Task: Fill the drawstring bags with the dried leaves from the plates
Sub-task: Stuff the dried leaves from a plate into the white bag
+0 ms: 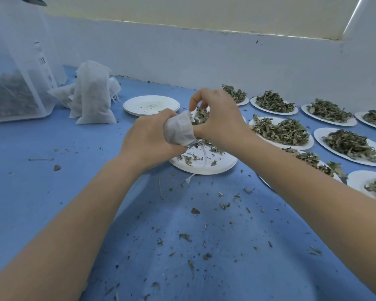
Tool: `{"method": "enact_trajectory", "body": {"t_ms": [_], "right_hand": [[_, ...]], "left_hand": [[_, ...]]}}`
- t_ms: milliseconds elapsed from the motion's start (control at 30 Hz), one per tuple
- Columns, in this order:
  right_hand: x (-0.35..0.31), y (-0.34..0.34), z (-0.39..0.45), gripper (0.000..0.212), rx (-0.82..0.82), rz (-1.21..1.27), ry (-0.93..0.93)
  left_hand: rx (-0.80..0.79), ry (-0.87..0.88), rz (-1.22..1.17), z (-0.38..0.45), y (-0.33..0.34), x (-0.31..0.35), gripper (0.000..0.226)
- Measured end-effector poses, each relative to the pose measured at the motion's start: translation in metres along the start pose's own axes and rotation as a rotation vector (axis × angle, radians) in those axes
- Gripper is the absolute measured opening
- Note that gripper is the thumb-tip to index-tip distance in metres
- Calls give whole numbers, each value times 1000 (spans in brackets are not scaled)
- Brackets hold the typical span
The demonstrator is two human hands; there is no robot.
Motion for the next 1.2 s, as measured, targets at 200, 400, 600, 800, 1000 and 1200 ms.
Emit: {"method": "enact_trajectory", "body": {"t_ms": [200, 400, 600, 800, 1000, 1200], "right_hand": [[16, 22, -15, 36, -205, 369, 218], [22, 24, -17, 28, -138, 909, 389], [18, -2, -10, 24, -113, 542, 197], [-9, -5, -5, 21, -144, 107, -70], [-19, 11, -5, 18, -244, 22, -186], [-26, 6, -5, 29, -275, 105, -230]], "left_hand": [[61, -18, -64, 0, -7, -3, 39], [115, -45, -36, 2, -12, -9, 38], [96, -34, 43, 2, -10, -8, 43], [100, -18, 6, 0, -10, -3, 40], [50, 63, 92, -1, -2, 7, 33], [-4, 28, 80, 2, 1, 4, 41]]}}
Point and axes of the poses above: each hand's wrist, its own z-axis towards the middle knuckle, its own y-axis out of the palm, x = y × z, the point moved 10 cm from there along z, towards the middle knuckle, and after that the axes turned 12 degrees about -y, right-handed, at the moved point
